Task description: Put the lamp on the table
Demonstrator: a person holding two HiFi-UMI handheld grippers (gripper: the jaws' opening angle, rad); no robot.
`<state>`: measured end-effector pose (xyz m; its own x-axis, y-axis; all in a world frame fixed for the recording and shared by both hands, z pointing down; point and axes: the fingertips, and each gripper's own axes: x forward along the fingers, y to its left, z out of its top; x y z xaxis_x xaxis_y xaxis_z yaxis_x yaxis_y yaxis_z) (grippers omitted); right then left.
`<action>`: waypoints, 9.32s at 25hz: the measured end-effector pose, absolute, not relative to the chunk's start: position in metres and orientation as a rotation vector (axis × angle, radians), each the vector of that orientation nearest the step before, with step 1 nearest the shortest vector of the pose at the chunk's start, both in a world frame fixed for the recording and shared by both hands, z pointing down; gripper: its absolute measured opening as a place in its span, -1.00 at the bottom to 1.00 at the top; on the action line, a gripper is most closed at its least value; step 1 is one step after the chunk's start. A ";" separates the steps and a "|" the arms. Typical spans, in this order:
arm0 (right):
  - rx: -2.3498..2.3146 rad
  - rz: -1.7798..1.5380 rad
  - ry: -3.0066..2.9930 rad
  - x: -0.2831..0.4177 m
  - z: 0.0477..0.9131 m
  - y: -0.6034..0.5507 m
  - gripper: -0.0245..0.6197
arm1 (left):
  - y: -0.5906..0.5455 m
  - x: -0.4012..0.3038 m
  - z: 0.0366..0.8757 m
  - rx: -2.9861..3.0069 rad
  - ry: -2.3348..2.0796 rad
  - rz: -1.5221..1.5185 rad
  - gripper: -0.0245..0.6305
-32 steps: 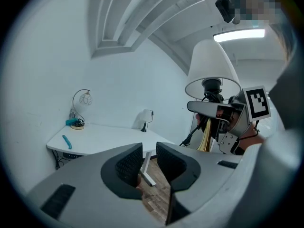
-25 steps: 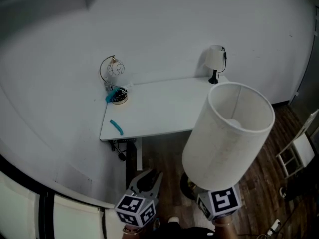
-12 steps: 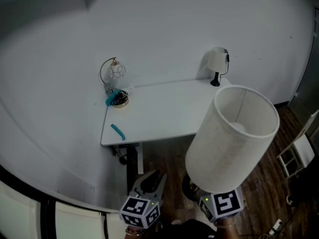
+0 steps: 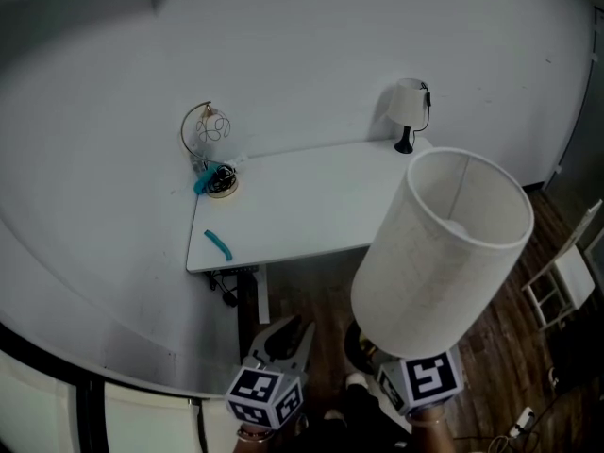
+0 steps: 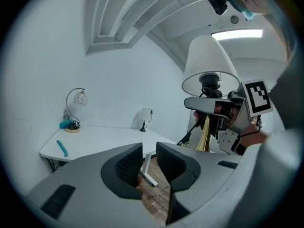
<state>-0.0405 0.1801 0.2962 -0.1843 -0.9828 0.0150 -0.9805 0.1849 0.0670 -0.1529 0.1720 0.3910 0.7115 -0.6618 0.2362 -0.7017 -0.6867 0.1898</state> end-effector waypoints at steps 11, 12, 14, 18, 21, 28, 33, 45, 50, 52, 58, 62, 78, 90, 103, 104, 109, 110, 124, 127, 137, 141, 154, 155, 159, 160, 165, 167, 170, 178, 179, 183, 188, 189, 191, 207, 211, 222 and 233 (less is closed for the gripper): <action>1.980 -0.055 -2.404 -0.006 0.298 0.158 -0.87 | 0.151 -0.117 0.389 2.642 -1.116 0.222 -0.67; 1.978 -0.052 -2.403 -0.001 0.298 0.156 -0.87 | 0.147 -0.112 0.388 2.643 -1.121 0.217 -0.67; 1.976 -0.057 -2.400 0.008 0.298 0.149 -0.87 | 0.140 -0.103 0.385 2.644 -1.131 0.205 -0.67; 1.972 -0.065 -2.396 0.026 0.297 0.131 -0.87 | 0.121 -0.085 0.379 2.646 -1.159 0.190 -0.67; 1.972 -0.069 -2.402 0.038 0.296 0.116 -0.87 | 0.105 -0.074 0.380 2.639 -1.185 0.181 -0.67; 1.939 -0.071 -2.431 0.061 0.299 0.080 -0.87 | 0.070 -0.053 0.377 2.619 -1.249 0.164 -0.67; 1.917 -0.079 -2.449 0.072 0.299 0.059 -0.87 | 0.049 -0.042 0.377 2.606 -1.286 0.155 -0.67; 1.863 -0.068 -2.490 0.090 0.306 0.023 -0.87 | 0.021 -0.030 0.376 2.565 -1.383 0.139 -0.67; 1.853 -0.063 -2.498 0.097 0.308 0.012 -0.87 | 0.011 -0.029 0.375 2.549 -1.422 0.137 -0.67; 1.855 -0.059 -2.494 0.099 0.311 0.009 -0.87 | 0.008 -0.030 0.375 2.543 -1.435 0.138 -0.67; 1.861 -0.065 -2.486 0.103 0.315 -0.006 -0.87 | -0.007 -0.031 0.377 2.543 -1.450 0.131 -0.67; 1.856 -0.074 -2.481 0.103 0.316 -0.018 -0.87 | -0.018 -0.027 0.378 2.550 -1.442 0.123 -0.67; 1.834 -0.094 -2.479 0.089 0.323 -0.076 -0.87 | -0.075 -0.034 0.385 2.549 -1.443 0.124 -0.67; 1.840 -0.063 -2.469 0.081 0.337 -0.126 -0.87 | -0.123 -0.048 0.395 2.526 -1.479 0.154 -0.85; 1.830 -0.045 -2.459 0.078 0.350 -0.169 -0.87 | -0.164 -0.051 0.403 2.521 -1.479 0.166 -0.85; 1.828 -0.044 -2.457 0.078 0.351 -0.171 -0.87 | -0.165 -0.050 0.401 2.517 -1.475 0.164 -0.85; 1.831 -0.033 -2.454 0.079 0.354 -0.180 -0.87 | -0.173 -0.045 0.396 2.510 -1.462 0.163 -0.85; 1.832 -0.032 -2.452 0.080 0.354 -0.182 -0.87 | -0.175 -0.044 0.397 2.511 -1.461 0.165 -0.85; 1.853 -0.007 -2.424 0.083 0.362 -0.218 -0.87 | -0.211 -0.039 0.397 2.517 -1.443 0.180 -0.85; 1.854 -0.018 -2.419 0.081 0.365 -0.224 -0.87 | -0.218 -0.040 0.398 2.517 -1.442 0.175 -0.85; 1.846 -0.032 -2.409 0.078 0.374 -0.252 -0.87 | -0.247 -0.041 0.396 2.516 -1.448 0.169 -0.85; 1.846 -0.016 -2.405 0.074 0.380 -0.265 -0.87 | -0.259 -0.043 0.398 2.515 -1.447 0.169 -0.85; 1.847 -0.004 -2.410 0.063 0.394 -0.298 -0.87 | -0.289 -0.054 0.403 2.510 -1.468 0.175 -0.85; 1.848 -0.005 -2.409 0.061 0.395 -0.301 -0.87 | -0.291 -0.055 0.403 2.512 -1.468 0.177 -0.85; 1.853 -0.011 -2.410 0.057 0.397 -0.310 -0.87 | -0.301 -0.059 0.403 2.522 -1.464 0.183 -0.85; 1.853 -0.009 -2.409 0.056 0.398 -0.313 -0.87 | -0.304 -0.059 0.403 2.525 -1.463 0.185 -0.86; 1.868 -0.012 -2.411 0.052 0.401 -0.325 -0.87 | -0.317 -0.061 0.401 2.543 -1.448 0.188 -0.86; 1.873 -0.013 -2.414 0.051 0.402 -0.329 -0.87 | -0.321 -0.061 0.401 2.547 -1.443 0.185 -0.87; 1.873 -0.017 -2.419 0.049 0.403 -0.335 -0.87 | -0.326 -0.062 0.400 2.551 -1.439 0.182 -0.88; 1.866 -0.013 -2.434 0.047 0.413 -0.350 -0.87 | -0.339 -0.063 0.398 2.553 -1.448 0.180 -0.88; 1.865 -0.013 -2.436 0.047 0.414 -0.352 -0.87 | -0.340 -0.063 0.398 2.552 -1.451 0.179 -0.88; 1.870 -0.024 -2.435 0.048 0.421 -0.358 -0.87 | -0.346 -0.063 0.398 2.546 -1.459 0.179 -0.88; 1.871 -0.029 -2.430 0.048 0.431 -0.365 -0.87 | -0.353 -0.064 0.400 2.534 -1.466 0.186 -0.88; 1.873 -0.025 -2.434 0.048 0.432 -0.367 -0.87 | -0.355 -0.064 0.400 2.533 -1.468 0.190 -0.88; 1.878 -0.015 -2.441 0.047 0.435 -0.369 -0.87 | -0.357 -0.065 0.402 2.533 -1.470 0.197 -0.88; 1.939 -0.027 -2.388 0.053 0.464 -0.384 -0.87 | -0.368 -0.068 0.416 2.522 -1.478 0.249 -0.88; 1.947 -0.016 -2.384 0.054 0.472 -0.386 -0.87 | -0.370 -0.067 0.418 2.524 -1.484 0.246 -0.88; 1.919 -0.016 -2.398 0.052 0.483 -0.386 -0.87 | -0.370 -0.062 0.419 2.523 -1.503 0.236 -0.88; 1.897 -0.010 -2.408 0.052 0.495 -0.387 -0.86 | -0.369 -0.060 0.420 2.516 -1.515 0.228 -0.88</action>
<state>0.0519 -0.3866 0.4947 -0.2321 -0.9711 0.0557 -0.9706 0.2350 0.0524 -0.0599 -0.3685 0.4201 0.4641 -0.8552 0.2309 -0.8852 -0.4569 0.0871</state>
